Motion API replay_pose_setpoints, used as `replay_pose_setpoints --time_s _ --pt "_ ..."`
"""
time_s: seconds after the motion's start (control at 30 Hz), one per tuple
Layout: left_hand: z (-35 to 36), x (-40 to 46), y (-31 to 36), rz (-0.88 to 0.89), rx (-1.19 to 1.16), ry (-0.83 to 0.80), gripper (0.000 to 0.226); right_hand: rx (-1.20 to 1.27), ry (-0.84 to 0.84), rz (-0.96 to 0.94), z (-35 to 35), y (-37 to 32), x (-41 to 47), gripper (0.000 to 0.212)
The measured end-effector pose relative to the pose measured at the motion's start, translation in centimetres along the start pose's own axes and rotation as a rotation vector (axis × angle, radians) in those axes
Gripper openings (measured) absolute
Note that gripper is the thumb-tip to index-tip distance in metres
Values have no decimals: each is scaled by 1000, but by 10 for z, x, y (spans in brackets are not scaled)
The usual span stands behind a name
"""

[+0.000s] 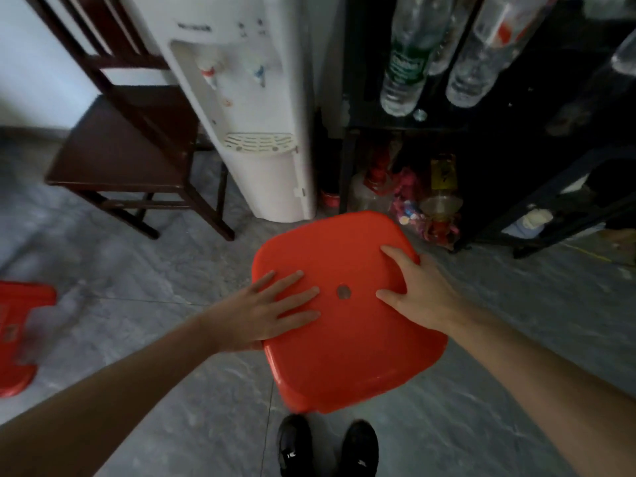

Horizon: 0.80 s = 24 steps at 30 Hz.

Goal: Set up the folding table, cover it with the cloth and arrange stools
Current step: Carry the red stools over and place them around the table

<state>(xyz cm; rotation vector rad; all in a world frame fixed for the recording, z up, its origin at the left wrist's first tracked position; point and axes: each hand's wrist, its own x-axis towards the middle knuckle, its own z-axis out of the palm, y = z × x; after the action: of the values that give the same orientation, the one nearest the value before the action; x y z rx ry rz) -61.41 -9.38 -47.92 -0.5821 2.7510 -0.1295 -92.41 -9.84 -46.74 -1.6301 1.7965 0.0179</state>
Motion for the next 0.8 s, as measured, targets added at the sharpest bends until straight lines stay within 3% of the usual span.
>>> replay_pose_setpoints --time_s 0.2,0.47,0.8 --pt "-68 -110 -18 -188 -10 -24 117 -119 -16 -208 -49 -120 -27 79" --pt "-165 -271 -1 -463 -21 -77 112 -244 -92 -472 -86 -286 -84 80" --pt "-238 -471 85 -762 -57 -128 114 -402 -179 -773 -58 -472 -200 82"
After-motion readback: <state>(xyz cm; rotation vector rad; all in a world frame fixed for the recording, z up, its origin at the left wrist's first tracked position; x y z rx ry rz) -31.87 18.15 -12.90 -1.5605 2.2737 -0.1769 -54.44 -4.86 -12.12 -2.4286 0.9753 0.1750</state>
